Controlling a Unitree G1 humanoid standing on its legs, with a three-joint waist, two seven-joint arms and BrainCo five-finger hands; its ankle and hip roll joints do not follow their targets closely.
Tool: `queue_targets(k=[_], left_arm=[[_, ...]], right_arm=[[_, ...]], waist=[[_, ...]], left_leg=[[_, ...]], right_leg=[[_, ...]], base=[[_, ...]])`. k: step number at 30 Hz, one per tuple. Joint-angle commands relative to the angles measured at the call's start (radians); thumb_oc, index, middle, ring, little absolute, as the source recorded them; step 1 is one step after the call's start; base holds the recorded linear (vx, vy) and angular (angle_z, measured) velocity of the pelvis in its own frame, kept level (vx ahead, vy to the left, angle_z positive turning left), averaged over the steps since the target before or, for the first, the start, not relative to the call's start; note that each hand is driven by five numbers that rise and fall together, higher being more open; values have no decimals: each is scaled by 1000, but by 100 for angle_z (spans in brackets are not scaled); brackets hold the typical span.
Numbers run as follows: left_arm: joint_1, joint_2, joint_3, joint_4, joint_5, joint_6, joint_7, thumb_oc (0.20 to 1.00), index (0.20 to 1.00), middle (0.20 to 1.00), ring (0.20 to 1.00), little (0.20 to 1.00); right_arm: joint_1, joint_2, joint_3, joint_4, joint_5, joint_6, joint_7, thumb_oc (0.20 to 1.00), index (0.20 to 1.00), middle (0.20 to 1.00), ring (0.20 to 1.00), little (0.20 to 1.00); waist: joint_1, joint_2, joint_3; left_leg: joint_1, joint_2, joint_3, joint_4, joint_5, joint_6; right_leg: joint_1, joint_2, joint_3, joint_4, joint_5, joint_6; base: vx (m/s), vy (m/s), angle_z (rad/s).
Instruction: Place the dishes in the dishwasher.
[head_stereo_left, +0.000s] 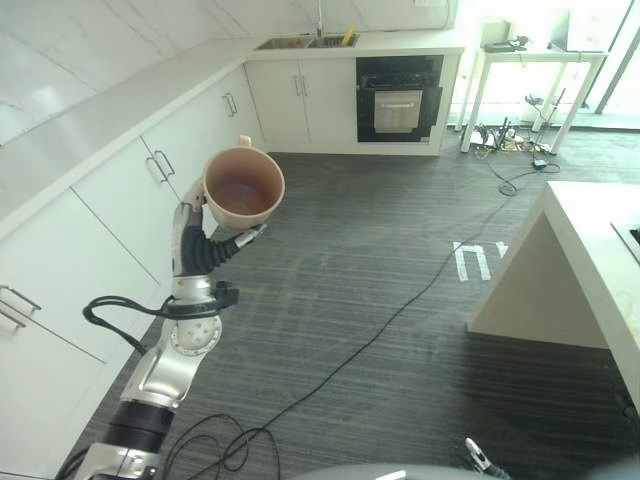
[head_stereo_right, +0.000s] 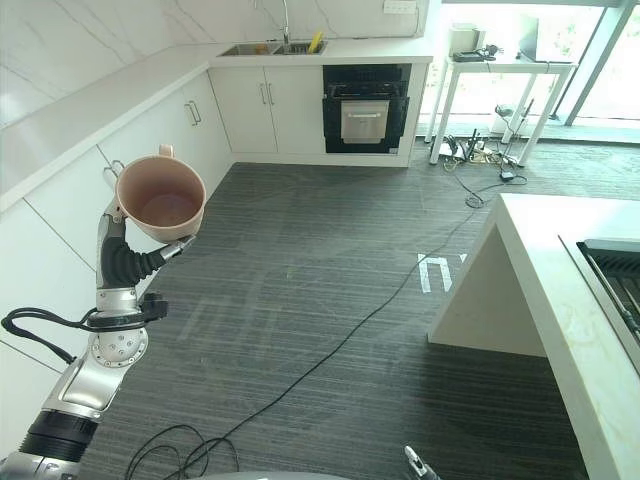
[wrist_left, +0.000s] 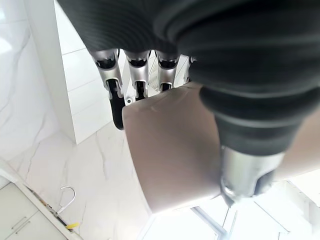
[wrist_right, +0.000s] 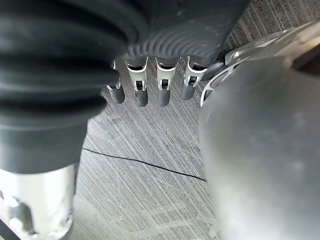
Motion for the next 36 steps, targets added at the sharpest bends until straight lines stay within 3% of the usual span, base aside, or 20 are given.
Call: queue_targets(k=[1,2,5,7,10,13,15,16,17,19,20,22,23,25,28,30,32,33,35,36], left_arm=[[-86,43,40,-39,-26,-29,7,200,200,200,200,200],[-114,-12,-1,-36,-122,-64,-40,200,200,200,200,200],[-133,-12,-32,-30,-113,-62,-36,200,200,200,200,200],[-148,-12,-50,-18,-104,-60,-24,200,200,200,200,200],[-151,-14,-44,-21,-85,-41,-19,200,200,200,200,200],[-142,-12,-35,-25,-92,-35,-16,200,200,200,200,200],[-137,-7,-30,-23,-82,-47,-21,200,200,200,200,200],[-142,3,-31,-23,-74,-53,-26,200,200,200,200,200],[-145,5,-32,-24,-70,-53,-26,200,200,200,200,200],[-183,15,-49,-2,-75,-67,-36,200,200,200,200,200],[-189,16,-52,5,-77,-70,-38,200,200,200,200,200],[-205,12,-63,28,-65,-88,-32,200,200,200,200,200],[-222,9,-73,30,-57,-81,-26,200,200,200,200,200],[-246,6,-91,32,-65,-67,-31,200,200,200,200,200],[-247,15,-104,33,-76,-67,-38,200,200,200,200,200],[-238,14,-95,24,-66,-70,-44,200,200,200,200,200],[-221,10,-92,12,-54,-58,-26,200,200,200,200,200],[-207,10,-86,4,-50,-57,-16,200,200,200,200,200],[-179,15,-74,-19,-44,-50,-9,200,200,200,200,200],[-175,18,-72,-28,-47,-48,-10,200,200,200,200,200]], right_arm=[[-48,11,43,4,-17,8,58,1000,1000,1000,1000,1000],[-65,-4,85,-9,-43,20,49,1000,1000,1000,1000,1000],[-62,-7,72,-18,-12,18,58,1000,1000,1000,1000,1000],[-64,-4,71,-13,-11,16,69,1000,1000,1000,1000,1000],[-71,-4,78,9,-67,48,56,1000,1000,1000,1000,1000],[-94,-13,118,-30,-143,25,41,1000,1000,1000,1000,1000],[-100,-14,131,-82,-124,42,19,1000,1000,1000,1000,1000],[-105,-11,132,-110,-104,43,12,1000,1000,1000,1000,1000],[-106,-11,133,-114,-103,39,13,1000,1000,1000,1000,1000],[-95,-17,130,-127,-147,21,1,1000,1000,1000,1000,1000],[-91,-17,132,-126,-143,17,2,1000,1000,1000,1000,1000],[-77,-16,126,-108,-89,11,1,1000,1000,1000,1000,1000],[-68,-17,107,-93,-68,6,2,1000,1000,1000,1000,1000],[-66,-21,84,-68,-39,1,-5,1000,1000,1000,1000,1000],[-62,-21,45,-67,-18,13,-15,1000,1000,1000,1000,1000],[-59,-22,36,-81,-12,18,-26,1000,1000,1000,1000,1000],[-59,-29,28,-91,-10,24,-37,1000,1000,1000,1000,1000],[-60,-31,32,-114,-7,31,-49,1000,1000,1000,1000,1000],[-60,-39,56,-135,-4,25,-45,1000,1000,1000,1000,1000],[-60,-43,64,-139,-2,23,-41,1000,1000,1000,1000,1000]], waist=[[-3,-24,-12],[-46,-29,-2],[-65,-21,2],[-66,-16,5],[-54,-19,2],[-36,-24,9],[-31,-28,20],[-31,-24,38],[-32,-23,42],[-49,-11,70],[-51,-14,72],[-69,-40,68],[-93,-54,67],[-118,-63,68],[-135,-64,63],[-138,-60,56],[-147,-42,39],[-146,-36,33],[-129,-44,28],[-125,-50,28]], left_leg=[[9,18,41,3,-88,-42],[46,-22,9,46,-119,3],[60,-16,36,19,-110,1],[61,-24,10,6,-112,4],[60,-39,-13,12,-120,15],[51,-49,-16,32,-125,29],[41,-63,-29,45,-133,47],[36,-72,-44,56,-139,64],[35,-74,-47,57,-140,67],[19,-72,-57,85,-141,72],[21,-76,-56,85,-142,71],[47,-100,-69,69,-151,64],[77,-115,-96,58,-168,62],[108,-122,-116,58,-192,60],[162,-121,-134,77,-249,62],[171,-117,-134,105,-273,70],[185,-93,-140,182,-307,53],[183,-64,-134,247,-284,24],[109,-10,-131,492,-118,-43],[73,-1,-130,569,-86,-55]], right_leg=[[-25,0,59,42,-66,56],[-38,31,201,74,-66,44],[-50,30,192,98,-72,50],[-58,25,188,115,-76,55],[-65,13,192,127,-77,62],[-84,-6,185,171,-84,68],[-125,-23,187,255,-72,78],[-198,-34,187,402,-44,91],[-218,-36,187,435,-38,94],[-313,-23,215,637,-12,76],[-320,-23,211,638,-6,76],[-329,-11,185,506,11,79],[-343,-10,194,372,42,89],[-370,-26,213,255,104,109],[-404,-39,199,194,163,123],[-404,-26,196,224,134,107],[-405,2,205,290,62,68],[-397,16,202,327,19,40],[-333,39,196,308,-21,-12],[-316,40,195,299,-25,-24]], base=[[-24,-33,-1],[0,0,0],[-33,56,-6],[0,74,-7],[30,73,-9],[-8,128,-6],[-58,182,-5],[-58,181,-13],[-68,212,-11],[-1,254,7],[137,230,39],[321,54,63],[467,-55,64],[465,-103,56],[484,-142,39],[383,-145,21],[465,-222,47],[495,-298,38],[448,-356,13],[416,-351,-10]])
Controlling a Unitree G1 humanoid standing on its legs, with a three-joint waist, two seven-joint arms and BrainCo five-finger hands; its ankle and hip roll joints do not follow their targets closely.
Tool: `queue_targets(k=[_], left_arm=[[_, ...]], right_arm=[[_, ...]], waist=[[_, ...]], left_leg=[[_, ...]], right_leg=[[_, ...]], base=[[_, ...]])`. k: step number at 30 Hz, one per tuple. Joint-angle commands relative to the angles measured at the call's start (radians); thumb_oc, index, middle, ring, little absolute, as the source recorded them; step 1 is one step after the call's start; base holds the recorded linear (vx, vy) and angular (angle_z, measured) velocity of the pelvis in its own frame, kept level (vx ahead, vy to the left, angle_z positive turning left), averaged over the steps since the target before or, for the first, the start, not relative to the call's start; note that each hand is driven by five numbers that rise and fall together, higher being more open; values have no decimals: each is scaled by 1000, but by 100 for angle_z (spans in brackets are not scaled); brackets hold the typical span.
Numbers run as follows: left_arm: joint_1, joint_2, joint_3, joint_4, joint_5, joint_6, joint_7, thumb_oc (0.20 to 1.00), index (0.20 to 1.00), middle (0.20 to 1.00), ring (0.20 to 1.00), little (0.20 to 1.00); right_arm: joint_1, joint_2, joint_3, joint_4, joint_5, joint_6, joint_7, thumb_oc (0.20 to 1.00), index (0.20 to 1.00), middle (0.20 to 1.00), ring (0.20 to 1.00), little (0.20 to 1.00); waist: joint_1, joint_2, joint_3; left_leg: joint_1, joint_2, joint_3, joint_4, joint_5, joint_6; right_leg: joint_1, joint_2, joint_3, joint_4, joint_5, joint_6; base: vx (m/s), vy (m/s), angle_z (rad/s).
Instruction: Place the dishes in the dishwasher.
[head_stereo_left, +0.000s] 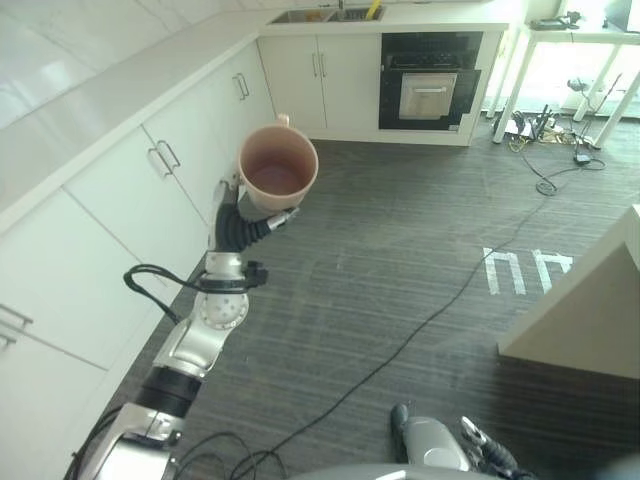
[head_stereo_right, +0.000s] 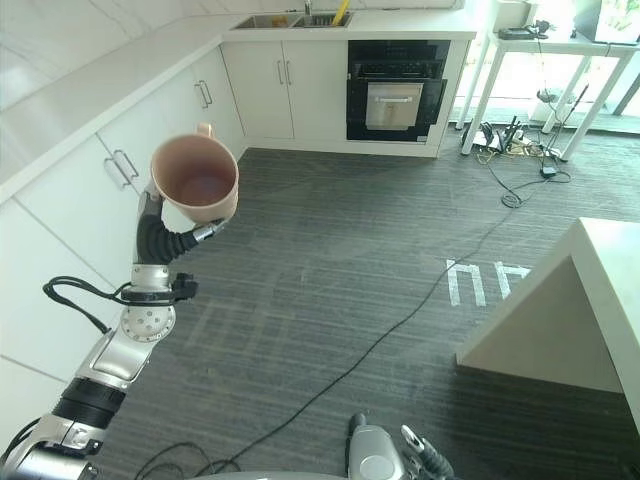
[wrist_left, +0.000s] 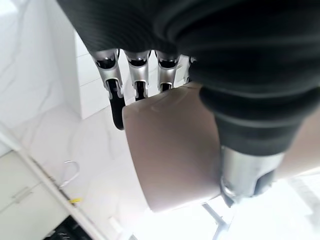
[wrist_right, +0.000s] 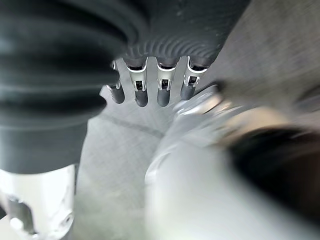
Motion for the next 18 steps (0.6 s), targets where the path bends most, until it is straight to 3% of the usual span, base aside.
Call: queue_targets(k=[1,2,4,5,6,7,9,11,12,14,16,17,18], left_arm=[[-53,67,49,-116,9,-29,30,200,200,200,200,200],[-51,72,46,-123,0,-31,25,200,200,200,200,200],[-56,74,39,-122,-2,-43,8,200,200,200,200,200],[-57,76,37,-116,9,-50,11,200,200,200,200,200],[-49,79,38,-113,25,-51,24,200,200,200,200,200],[-48,79,38,-113,26,-51,27,200,200,200,200,200],[-42,80,39,-120,25,-46,39,200,200,200,200,200],[-21,75,49,-130,29,-48,38,200,200,200,200,200],[-8,71,59,-132,32,-56,31,200,200,200,200,200],[-2,64,74,-115,30,-78,17,200,200,200,200,200],[12,60,91,-120,36,-78,12,200,200,200,200,200],[15,64,96,-127,33,-67,7,200,200,200,200,200],[7,71,98,-136,18,-57,-24,200,200,200,200,200]], right_arm=[[14,-9,40,0,44,-29,14,1000,1000,1000,1000,1000],[10,-17,46,10,48,-44,22,1000,1000,1000,1000,1000],[5,-19,45,24,81,-66,35,1000,1000,1000,1000,1000],[-5,-12,44,29,79,-66,40,1000,1000,1000,1000,1000],[-18,-1,55,33,54,-58,32,1000,1000,1000,1000,1000],[-20,1,58,35,50,-55,29,1000,1000,1000,1000,1000],[-29,3,65,52,41,-40,13,1000,1000,1000,1000,1000],[-27,3,53,89,47,-21,9,1000,1000,1000,1000,1000],[-22,-1,43,116,41,-22,20,1000,1000,1000,1000,1000],[-12,-5,19,160,4,-27,32,1000,1000,1000,1000,1000],[-11,-6,14,176,-17,-31,24,1000,1000,1000,1000,1000],[-10,-5,3,186,-32,-38,30,1000,1000,1000,1000,1000],[8,11,-7,193,-41,-51,27,1000,1000,1000,1000,1000]], waist=[[17,-65,-46],[29,-81,-41],[54,-83,-19],[68,-83,-14],[81,-63,-11],[85,-60,-9],[105,-37,-7],[142,-15,-8],[154,-14,-9],[156,-8,-12],[160,-1,-15],[158,-2,-17],[165,-18,-32]], left_leg=[[-172,31,31,270,124,39],[-267,42,42,390,140,38],[-400,59,65,417,94,69],[-427,23,72,313,74,90],[-416,29,85,100,100,85],[-409,32,90,50,109,82],[-417,32,83,-189,155,60],[-453,41,50,-397,278,15],[-472,44,66,-448,306,5],[-487,52,124,-405,305,11],[-478,53,109,-381,283,27],[-468,46,109,-360,259,45],[-451,16,99,-331,210,89]], right_leg=[[138,9,49,-328,83,109],[176,6,59,-338,69,93],[246,28,85,-365,45,88],[266,34,99,-383,40,96],[291,60,111,-394,19,111],[300,64,116,-398,14,114],[344,92,146,-424,-13,128],[427,115,189,-462,-46,131],[466,112,201,-481,-58,133],[489,93,180,-479,-79,140],[489,79,175,-441,-106,146],[492,72,176,-414,-126,154],[501,45,176,-346,-118,182]], base=[[361,-298,-31],[406,-302,-26],[369,-139,-29],[511,41,-36],[427,86,-28],[423,140,-59],[485,194,-109],[664,225,-109],[540,182,-122],[462,218,-72],[395,239,10],[500,313,-20],[386,256,-49]])
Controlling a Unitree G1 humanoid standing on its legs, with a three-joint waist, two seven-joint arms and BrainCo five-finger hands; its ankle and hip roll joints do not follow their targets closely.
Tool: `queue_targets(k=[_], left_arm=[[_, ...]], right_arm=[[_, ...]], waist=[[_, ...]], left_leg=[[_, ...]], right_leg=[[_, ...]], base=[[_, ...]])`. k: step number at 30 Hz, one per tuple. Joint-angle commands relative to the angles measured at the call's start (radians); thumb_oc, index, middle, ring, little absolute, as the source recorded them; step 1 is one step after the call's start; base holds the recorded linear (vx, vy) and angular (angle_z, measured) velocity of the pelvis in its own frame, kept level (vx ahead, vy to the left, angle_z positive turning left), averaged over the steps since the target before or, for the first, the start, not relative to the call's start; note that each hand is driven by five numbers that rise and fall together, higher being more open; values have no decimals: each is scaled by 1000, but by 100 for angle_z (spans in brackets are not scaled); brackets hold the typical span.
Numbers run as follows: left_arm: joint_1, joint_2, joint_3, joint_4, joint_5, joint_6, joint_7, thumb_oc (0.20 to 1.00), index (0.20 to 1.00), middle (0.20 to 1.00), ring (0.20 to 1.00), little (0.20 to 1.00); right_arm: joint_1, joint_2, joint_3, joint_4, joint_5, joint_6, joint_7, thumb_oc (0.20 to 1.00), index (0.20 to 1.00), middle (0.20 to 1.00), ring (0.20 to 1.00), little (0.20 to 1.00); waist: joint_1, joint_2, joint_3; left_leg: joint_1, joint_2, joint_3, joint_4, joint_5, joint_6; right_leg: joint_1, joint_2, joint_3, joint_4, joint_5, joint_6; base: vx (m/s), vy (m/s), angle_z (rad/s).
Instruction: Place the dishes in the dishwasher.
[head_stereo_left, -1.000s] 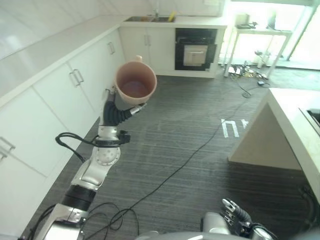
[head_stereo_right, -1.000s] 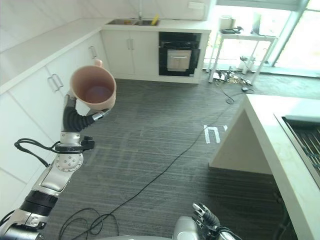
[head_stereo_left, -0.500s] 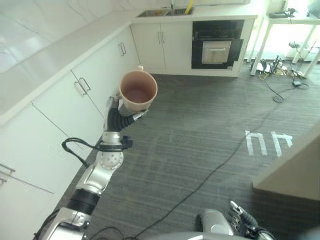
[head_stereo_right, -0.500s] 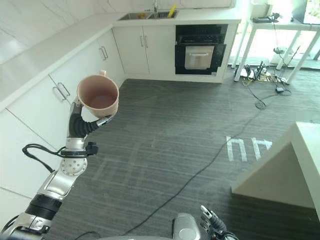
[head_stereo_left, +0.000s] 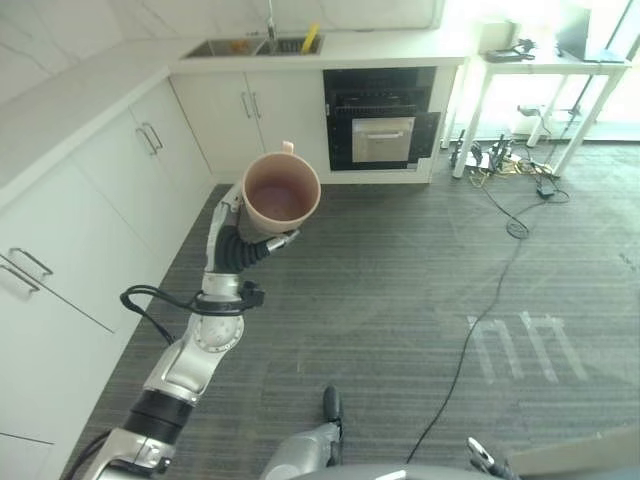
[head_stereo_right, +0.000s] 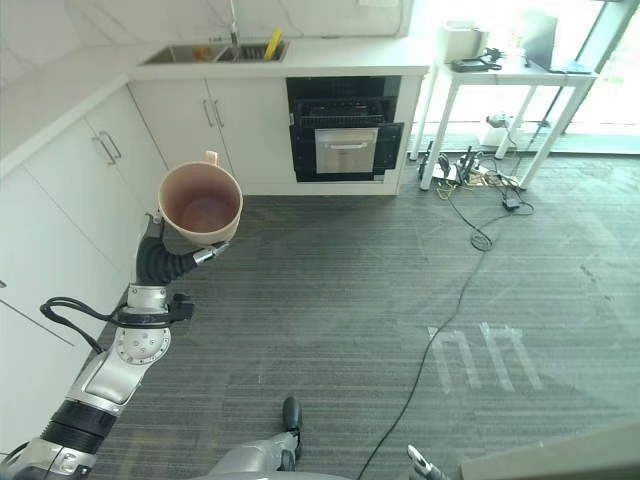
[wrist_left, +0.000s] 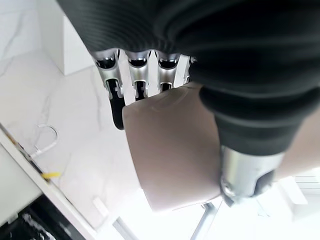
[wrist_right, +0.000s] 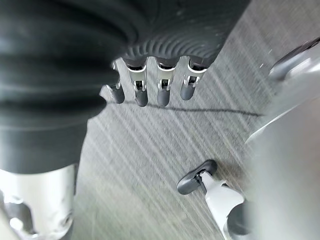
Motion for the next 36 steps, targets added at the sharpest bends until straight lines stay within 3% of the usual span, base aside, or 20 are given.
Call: queue_targets(k=[1,3,5,6,9,11,12,13,15,18,22,24,25,26,28,29,30,32,34,36], left_arm=[[-68,27,69,-84,-22,-28,-28,200,200,200,200,200],[-106,30,47,-75,-18,-18,-36,200,200,200,200,200],[-143,46,18,-60,-29,-1,-37,200,200,200,200,200],[-148,48,12,-57,-31,10,-32,200,200,200,200,200],[-170,44,-6,-34,-36,3,-14,200,200,200,200,200],[-199,42,-27,-30,-39,17,-14,200,200,200,200,200],[-202,41,-26,-30,-38,23,-15,200,200,200,200,200],[-208,42,-27,-26,-47,20,-21,200,200,200,200,200],[-199,42,-21,-32,-47,10,-34,200,200,200,200,200],[-166,41,-4,-47,-31,-3,-42,200,200,200,200,200],[-108,51,34,-69,-32,-5,-24,200,200,200,200,200],[-82,50,46,-100,-29,9,-25,200,200,200,200,200],[-72,49,54,-119,-27,23,-28,200,200,200,200,200],[-65,48,58,-128,-30,27,-28,200,200,200,200,200],[-58,50,63,-127,-38,22,-27,200,200,200,200,200],[-59,45,61,-119,-46,15,-37,200,200,200,200,200],[-55,41,60,-111,-35,7,-43,200,200,200,200,200],[-52,41,58,-109,-26,7,-41,200,200,200,200,200],[-49,38,46,-107,-14,15,-21,200,200,200,200,200],[-54,7,37,-101,11,0,-19,200,200,200,200,200]], right_arm=[[-21,25,-1,-65,-35,-38,-6,1000,1000,1000,1000,1000],[-7,42,-5,-66,-40,-21,-51,1000,1000,1000,1000,1000],[7,44,-27,-38,-3,-31,-61,1000,1000,1000,1000,1000],[6,44,-29,-32,-3,-34,-59,1000,1000,1000,1000,1000],[4,37,-22,-31,4,-94,-39,1000,1000,1000,1000,1000],[4,23,-23,-63,21,-101,-35,1000,1000,1000,1000,1000],[-1,20,-23,-71,23,-99,-32,1000,1000,1000,1000,1000],[-12,17,-28,-80,23,-104,-22,1000,1000,1000,1000,1000],[-33,16,-25,-102,25,-96,-38,1000,1000,1000,1000,1000],[-53,24,-10,-144,31,-78,-64,1000,1000,1000,1000,1000],[-62,11,12,-142,-15,-58,-63,1000,1000,1000,1000,1000],[-62,-3,24,-140,-20,-56,-52,1000,1000,1000,1000,1000],[-63,-8,31,-145,-4,-52,-46,1000,1000,1000,1000,1000],[-62,-13,36,-141,6,-56,-34,1000,1000,1000,1000,1000],[-64,-15,42,-128,8,-74,-22,1000,1000,1000,1000,1000],[-62,-14,40,-116,23,-89,-17,1000,1000,1000,1000,1000],[-69,-6,35,-107,25,-92,-5,1000,1000,1000,1000,1000],[-75,0,41,-107,21,-90,-7,1000,1000,1000,1000,1000],[-75,3,52,-113,16,-83,-10,1000,1000,1000,1000,1000],[-59,19,51,-96,2,-106,-18,1000,1000,1000,1000,1000]], waist=[[15,20,-14],[-2,32,-27],[-20,58,-24],[-25,62,-22],[-72,56,-8],[-110,27,6],[-118,23,10],[-133,8,12],[-133,5,13],[-122,4,-2],[-120,12,-35],[-114,12,-34],[-103,1,-32],[-91,-5,-22],[-76,-22,-15],[-62,-19,2],[-47,-9,8],[-42,1,12],[-26,26,16],[-13,38,9]], left_leg=[[-7,96,-23,38,-132,-173],[53,88,-38,26,-165,-136],[104,83,-54,28,-197,-115],[129,84,-45,26,-203,-116],[210,55,-40,-6,-223,-119],[269,29,-76,-29,-258,-126],[284,31,-75,-33,-267,-131],[321,26,-77,-45,-296,-140],[343,30,-82,-43,-324,-137],[352,36,-76,-16,-363,-125],[378,98,-47,99,-410,-159],[347,141,-50,221,-343,-196],[304,168,-55,357,-275,-216],[246,184,-60,497,-251,-223],[160,180,-63,632,-215,-221],[78,186,-64,677,-238,-208],[61,136,-66,544,-252,-193],[75,131,-50,433,-235,-198],[75,82,-80,187,-202,-211],[53,53,9,84,-177,-207]], right_leg=[[-171,16,-12,63,170,5],[-291,2,-23,358,297,59],[-428,19,-48,602,342,58],[-478,2,-79,631,359,47],[-577,-4,-123,403,331,25],[-591,-63,-143,98,389,38],[-586,-83,-149,47,422,47],[-610,-125,-137,-77,517,79],[-618,-140,-140,-128,556,92],[-600,-131,-136,-83,524,81],[-575,-85,-156,-16,412,30],[-549,-52,-151,-5,375,-10],[-521,-38,-154,-4,355,-38],[-492,-25,-152,4,332,-61],[-458,-23,-143,4,316,-87],[-415,-6,-133,1,295,-97],[-383,16,-111,-19,283,-85],[-361,32,-100,-34,275,-77],[-313,69,-61,-80,259,-61],[-263,67,-92,-132,251,-53]], base=[[350,260,-16],[245,259,8],[305,265,24],[314,206,35],[335,62,1],[428,-122,60],[536,-216,142],[445,-220,117],[385,-220,56],[269,-207,18],[341,-307,-25],[278,-329,-4],[276,-415,-47],[249,-396,-68],[267,-299,-67],[412,-222,-62],[368,-99,-50],[261,22,-65],[415,112,-72],[466,172,-73]])
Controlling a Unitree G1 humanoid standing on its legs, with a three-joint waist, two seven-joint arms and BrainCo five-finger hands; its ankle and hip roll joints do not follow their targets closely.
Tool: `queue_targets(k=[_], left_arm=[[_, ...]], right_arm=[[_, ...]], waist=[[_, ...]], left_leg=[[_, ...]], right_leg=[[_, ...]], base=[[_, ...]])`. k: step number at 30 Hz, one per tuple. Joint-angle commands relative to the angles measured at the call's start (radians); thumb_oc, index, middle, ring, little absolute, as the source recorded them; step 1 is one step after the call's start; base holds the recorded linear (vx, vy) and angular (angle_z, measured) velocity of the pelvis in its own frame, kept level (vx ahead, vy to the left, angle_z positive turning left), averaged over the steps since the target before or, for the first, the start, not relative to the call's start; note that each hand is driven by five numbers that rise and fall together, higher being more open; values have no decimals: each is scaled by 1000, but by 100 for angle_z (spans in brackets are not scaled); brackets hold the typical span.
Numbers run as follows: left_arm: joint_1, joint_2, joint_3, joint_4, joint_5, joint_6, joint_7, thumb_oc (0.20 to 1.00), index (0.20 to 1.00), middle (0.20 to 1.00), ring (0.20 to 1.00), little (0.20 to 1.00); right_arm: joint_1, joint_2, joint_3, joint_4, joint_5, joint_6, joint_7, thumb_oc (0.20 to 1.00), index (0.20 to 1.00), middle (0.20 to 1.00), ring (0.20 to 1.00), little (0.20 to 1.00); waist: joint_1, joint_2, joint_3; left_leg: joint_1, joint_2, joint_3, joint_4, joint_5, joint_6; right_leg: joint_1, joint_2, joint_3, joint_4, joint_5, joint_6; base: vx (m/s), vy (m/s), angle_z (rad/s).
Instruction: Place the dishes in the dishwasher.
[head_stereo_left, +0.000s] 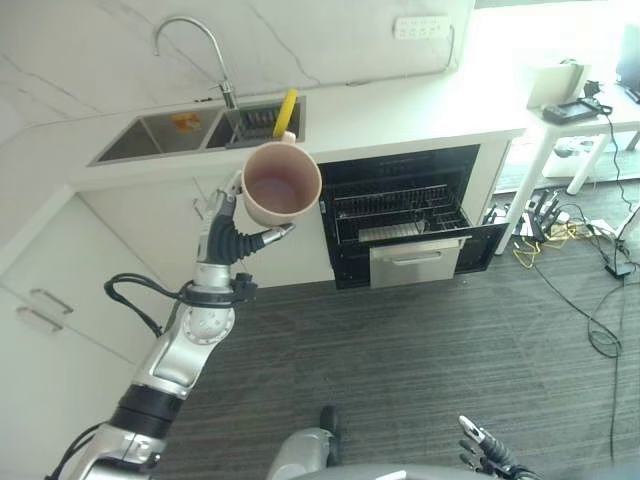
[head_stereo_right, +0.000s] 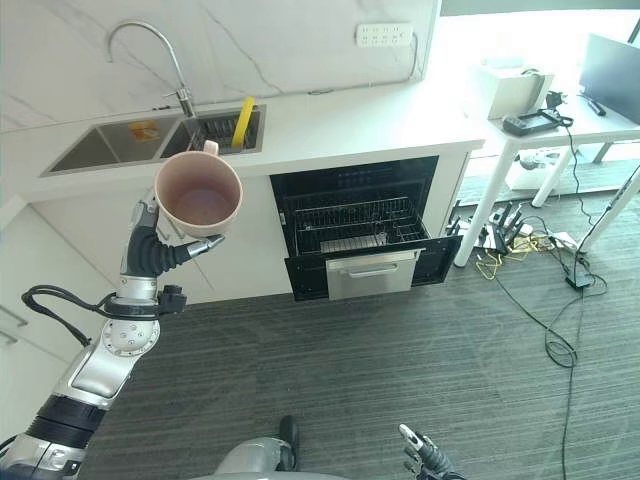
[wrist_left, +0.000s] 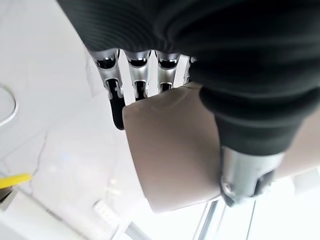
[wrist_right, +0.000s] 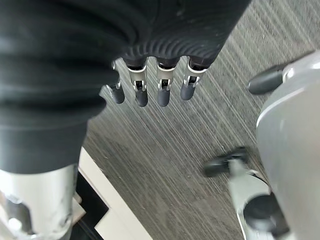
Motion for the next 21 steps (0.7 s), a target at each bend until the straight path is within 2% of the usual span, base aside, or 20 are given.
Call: queue_targets(k=[1,5,8,9,10,11,12,14,15,16,17,19,21], left_arm=[[-28,0,28,-66,25,-21,54,200,200,200,200,200],[-25,26,53,-61,3,-22,45,200,200,200,200,200],[-20,35,63,-71,4,-11,28,200,200,200,200,200],[-18,47,64,-64,-1,-19,25,200,200,200,200,200],[-20,58,62,-49,-13,-25,28,200,200,200,200,200],[-19,60,63,-43,-16,-29,28,200,200,200,200,200],[-18,57,62,-33,-19,-33,30,200,200,200,200,200],[-26,53,49,-35,-4,-29,34,200,200,200,200,200],[-32,52,38,-41,5,-21,42,200,200,200,200,200],[-38,55,36,-53,7,-11,41,200,200,200,200,200],[-39,58,36,-58,5,-6,41,200,200,200,200,200],[-28,70,52,-83,-12,10,39,200,200,200,200,200],[-2,74,76,-98,-19,15,40,200,200,200,200,200]], right_arm=[[-4,7,-25,-9,-7,-38,-1,1000,1000,1000,1000,1000],[10,24,-23,-33,-33,-43,0,1000,1000,1000,1000,1000],[10,38,-19,-51,-30,-47,-8,1000,1000,1000,1000,1000],[17,48,-24,-73,-33,-58,-10,1000,1000,1000,1000,1000],[22,54,-22,-86,-32,-69,-10,1000,1000,1000,1000,1000],[24,56,-20,-92,-32,-71,-12,1000,1000,1000,1000,1000],[21,58,-14,-99,-33,-76,-20,1000,1000,1000,1000,1000],[14,56,-9,-110,-32,-91,-24,1000,1000,1000,1000,1000],[8,52,-8,-112,-25,-93,-23,1000,1000,1000,1000,1000],[-8,42,-14,-108,-16,-89,-15,1000,1000,1000,1000,1000],[-12,41,-16,-107,-15,-87,-12,1000,1000,1000,1000,1000],[-32,34,-28,-112,-28,-63,3,1000,1000,1000,1000,1000],[-35,38,-26,-131,-63,-42,6,1000,1000,1000,1000,1000]], waist=[[20,18,-19],[29,24,-29],[39,21,-29],[24,39,-21],[17,40,-20],[17,36,-21],[20,29,-23],[25,8,-19],[17,-4,-13],[10,-16,-5],[8,-19,-1],[6,-36,-3],[9,-41,-7]], left_leg=[[90,28,42,95,-12,-8],[155,41,52,78,-36,14],[160,38,46,92,-59,41],[178,48,42,92,-75,69],[185,50,35,100,-86,79],[186,49,34,104,-90,80],[191,47,33,111,-99,79],[201,44,25,120,-110,58],[217,44,21,122,-125,47],[244,55,22,123,-153,33],[251,57,22,125,-161,31],[282,90,15,127,-206,6],[298,129,15,131,-223,-13]], right_leg=[[-222,48,-56,63,132,67],[-235,20,-117,174,85,85],[-283,10,-121,342,101,109],[-387,29,-91,575,137,127],[-432,27,-84,657,144,130],[-442,21,-85,669,143,131],[-449,-12,-101,625,142,130],[-416,-96,-144,409,152,128],[-426,-152,-134,312,206,141],[-438,-223,-125,215,278,171],[-434,-236,-123,192,301,180],[-444,-303,-86,80,399,232],[-442,-315,-94,57,418,249]], base=[[329,157,-78],[238,77,-55],[139,75,-1],[138,113,-11],[133,79,-10],[143,-30,24],[154,-112,31],[213,-257,18],[264,-458,0],[219,-399,16],[239,-467,15],[304,-559,25],[288,-535,26]])
